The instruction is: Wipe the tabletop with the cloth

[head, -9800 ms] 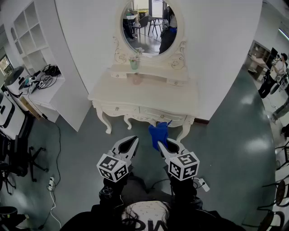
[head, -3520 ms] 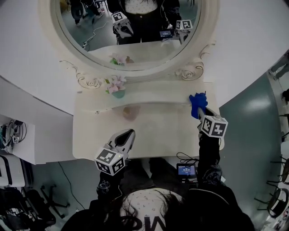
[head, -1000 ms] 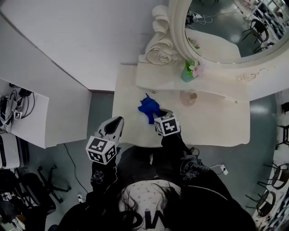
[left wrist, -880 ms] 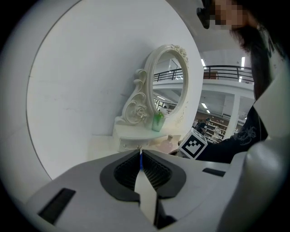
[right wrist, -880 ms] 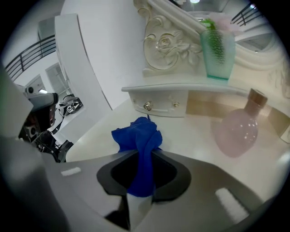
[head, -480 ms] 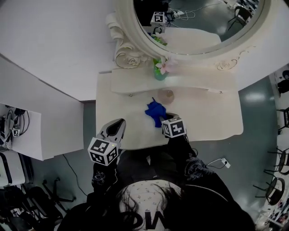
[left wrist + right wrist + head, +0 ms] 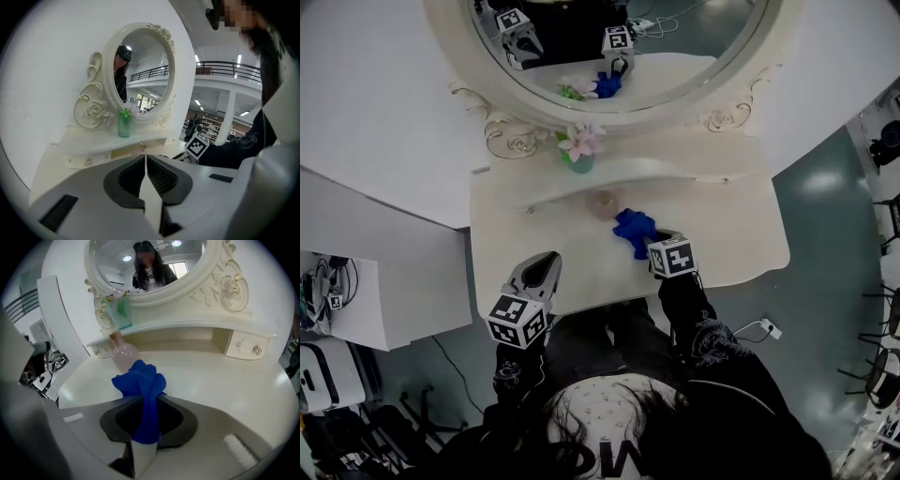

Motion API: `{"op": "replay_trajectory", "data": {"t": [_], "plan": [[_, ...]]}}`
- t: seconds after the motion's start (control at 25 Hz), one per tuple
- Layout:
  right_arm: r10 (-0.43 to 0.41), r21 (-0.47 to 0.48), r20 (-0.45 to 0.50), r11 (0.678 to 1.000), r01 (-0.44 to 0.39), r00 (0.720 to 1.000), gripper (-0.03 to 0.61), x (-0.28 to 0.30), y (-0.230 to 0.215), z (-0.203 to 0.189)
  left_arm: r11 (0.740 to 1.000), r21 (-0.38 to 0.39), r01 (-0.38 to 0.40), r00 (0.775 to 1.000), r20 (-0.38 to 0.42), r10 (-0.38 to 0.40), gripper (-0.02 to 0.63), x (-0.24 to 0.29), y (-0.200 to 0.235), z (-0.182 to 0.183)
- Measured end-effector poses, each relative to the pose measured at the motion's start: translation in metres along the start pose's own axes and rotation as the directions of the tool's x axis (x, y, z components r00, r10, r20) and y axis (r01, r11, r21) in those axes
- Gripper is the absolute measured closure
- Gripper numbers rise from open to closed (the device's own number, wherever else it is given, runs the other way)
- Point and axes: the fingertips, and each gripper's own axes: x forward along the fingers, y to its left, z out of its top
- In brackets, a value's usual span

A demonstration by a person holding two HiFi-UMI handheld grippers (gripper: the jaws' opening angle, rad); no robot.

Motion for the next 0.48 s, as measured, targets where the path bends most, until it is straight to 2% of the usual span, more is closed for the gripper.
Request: {"op": "replay_trajectory", "data": {"t": [0.48], "plan": [[-0.083,0.086,0.052,0.993,0.078,0.995,0.495,-0.041,-0.145,-0.001,1.000,0.016,0.006,1.000,-0.019,-0.005,0.620,0.060,-0.066,0.010]]}}
